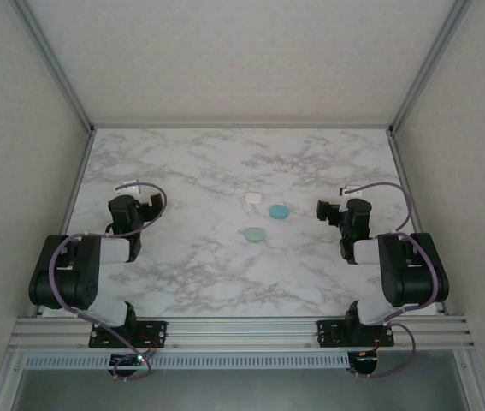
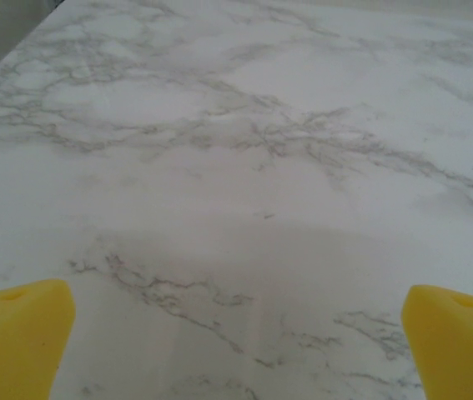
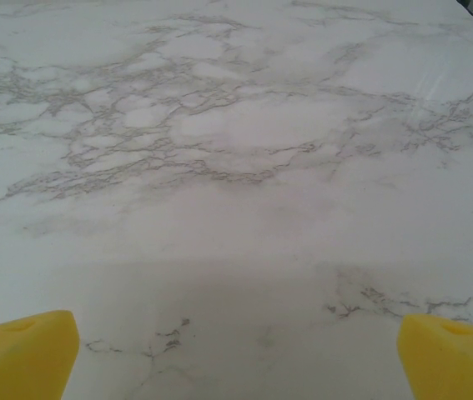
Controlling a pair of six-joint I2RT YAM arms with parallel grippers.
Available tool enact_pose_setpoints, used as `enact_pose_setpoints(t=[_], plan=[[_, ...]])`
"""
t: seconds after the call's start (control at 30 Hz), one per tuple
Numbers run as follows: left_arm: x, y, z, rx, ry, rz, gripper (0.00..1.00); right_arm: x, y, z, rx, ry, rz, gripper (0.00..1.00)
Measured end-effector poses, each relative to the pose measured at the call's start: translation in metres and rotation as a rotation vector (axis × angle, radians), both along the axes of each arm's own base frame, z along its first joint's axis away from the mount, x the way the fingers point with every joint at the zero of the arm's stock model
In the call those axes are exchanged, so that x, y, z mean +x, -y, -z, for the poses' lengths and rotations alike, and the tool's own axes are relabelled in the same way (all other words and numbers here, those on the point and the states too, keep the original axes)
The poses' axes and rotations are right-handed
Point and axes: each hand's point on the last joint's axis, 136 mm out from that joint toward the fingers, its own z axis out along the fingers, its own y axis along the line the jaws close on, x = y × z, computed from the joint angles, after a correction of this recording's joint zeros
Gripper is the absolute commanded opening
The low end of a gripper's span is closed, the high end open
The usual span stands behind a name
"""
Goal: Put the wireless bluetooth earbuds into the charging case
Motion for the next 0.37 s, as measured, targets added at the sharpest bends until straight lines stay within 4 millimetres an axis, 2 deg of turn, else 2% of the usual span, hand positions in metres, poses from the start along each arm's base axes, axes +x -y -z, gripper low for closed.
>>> enact_pose_setpoints(t=[0.37], plan=[[0.0019, 0.0015, -0.0029, -0.021, 0.016, 0.028, 1.0, 0.0, -0.0001, 0.0, 0.0, 0.0, 0.0, 0.99]])
